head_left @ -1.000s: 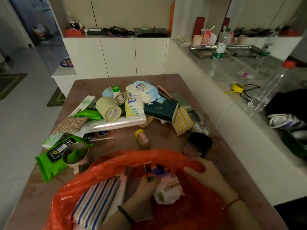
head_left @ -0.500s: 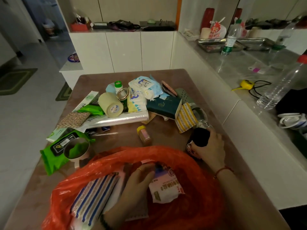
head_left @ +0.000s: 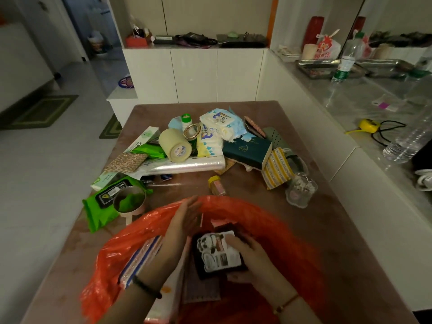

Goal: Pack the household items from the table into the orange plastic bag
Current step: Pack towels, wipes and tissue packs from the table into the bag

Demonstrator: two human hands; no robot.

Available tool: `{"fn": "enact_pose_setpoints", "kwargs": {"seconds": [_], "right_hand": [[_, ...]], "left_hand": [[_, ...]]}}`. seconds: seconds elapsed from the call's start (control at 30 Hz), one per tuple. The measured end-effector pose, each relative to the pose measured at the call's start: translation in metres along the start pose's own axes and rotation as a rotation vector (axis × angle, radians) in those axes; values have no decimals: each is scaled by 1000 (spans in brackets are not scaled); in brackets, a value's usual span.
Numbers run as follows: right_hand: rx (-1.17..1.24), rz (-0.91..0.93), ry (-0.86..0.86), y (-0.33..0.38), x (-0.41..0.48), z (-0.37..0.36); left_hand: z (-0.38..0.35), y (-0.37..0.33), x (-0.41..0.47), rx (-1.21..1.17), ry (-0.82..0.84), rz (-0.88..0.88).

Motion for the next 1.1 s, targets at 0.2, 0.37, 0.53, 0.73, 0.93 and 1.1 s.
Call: {"fn": "enact_pose_setpoints", "kwargs": {"seconds": [0.2,0.37,0.53,0.73,0.93,1.1], "right_hand": [[-255,325,-117,30,32,-33],[-903,599,-381,53,33,-28],[-912,964,-431,96,-10,-43],[-725,1021,-114,122,-3,-137],[-1062,727,147,94,59,-232],[-1055,524,164,69,93,-247]], "left_hand": [[30,19,-6,329,77,-134],[42,22,-10,612,74,-269],[81,-13,-32,555,-139,-469],[163,-38,0,465,-562,-332],[185,-15,54,688,-382,-3],[182,-12,69,780,-328,-64]]}}
Point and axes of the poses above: each hand's wrist, its own x-axis towards the middle knuckle, its own z-axis out of the back of the hand, y = z × x, the point moved 7 cm from there along x, towards the middle knuckle, and after that the axes turned 3 degrees about -y, right-handed, at the moved point
